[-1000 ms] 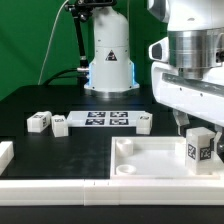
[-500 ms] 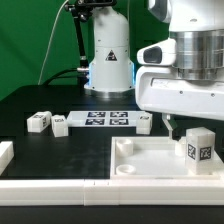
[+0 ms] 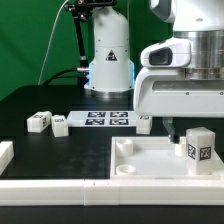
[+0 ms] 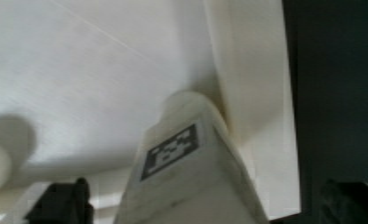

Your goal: Assemble one leg

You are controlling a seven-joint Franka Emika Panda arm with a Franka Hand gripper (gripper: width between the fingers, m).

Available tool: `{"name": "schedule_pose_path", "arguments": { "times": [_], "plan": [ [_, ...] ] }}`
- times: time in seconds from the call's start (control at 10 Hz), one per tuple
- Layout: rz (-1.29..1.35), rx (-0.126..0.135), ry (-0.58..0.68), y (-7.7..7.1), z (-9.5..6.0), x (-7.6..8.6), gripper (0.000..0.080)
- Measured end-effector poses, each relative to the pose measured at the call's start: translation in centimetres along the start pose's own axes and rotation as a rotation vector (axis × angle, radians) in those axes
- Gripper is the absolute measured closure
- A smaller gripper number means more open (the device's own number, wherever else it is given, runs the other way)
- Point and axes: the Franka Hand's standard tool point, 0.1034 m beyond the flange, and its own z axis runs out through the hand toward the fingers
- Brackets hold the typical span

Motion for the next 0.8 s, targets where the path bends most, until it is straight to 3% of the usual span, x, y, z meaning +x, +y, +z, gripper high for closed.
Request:
{"name": "schedule_pose_path", "arguments": {
  "times": [0.3, 0.5, 0.8],
  "plan": [
    [-0.132, -0.008, 0.000, 0.40, 0.04, 0.08, 0.0162],
    [-0.132, -0.008, 0.000, 0.41, 0.03, 0.09, 0.0514],
    [-0.053, -0.005, 0.000, 0.35, 0.04, 0.07, 0.0509]
  ]
}}
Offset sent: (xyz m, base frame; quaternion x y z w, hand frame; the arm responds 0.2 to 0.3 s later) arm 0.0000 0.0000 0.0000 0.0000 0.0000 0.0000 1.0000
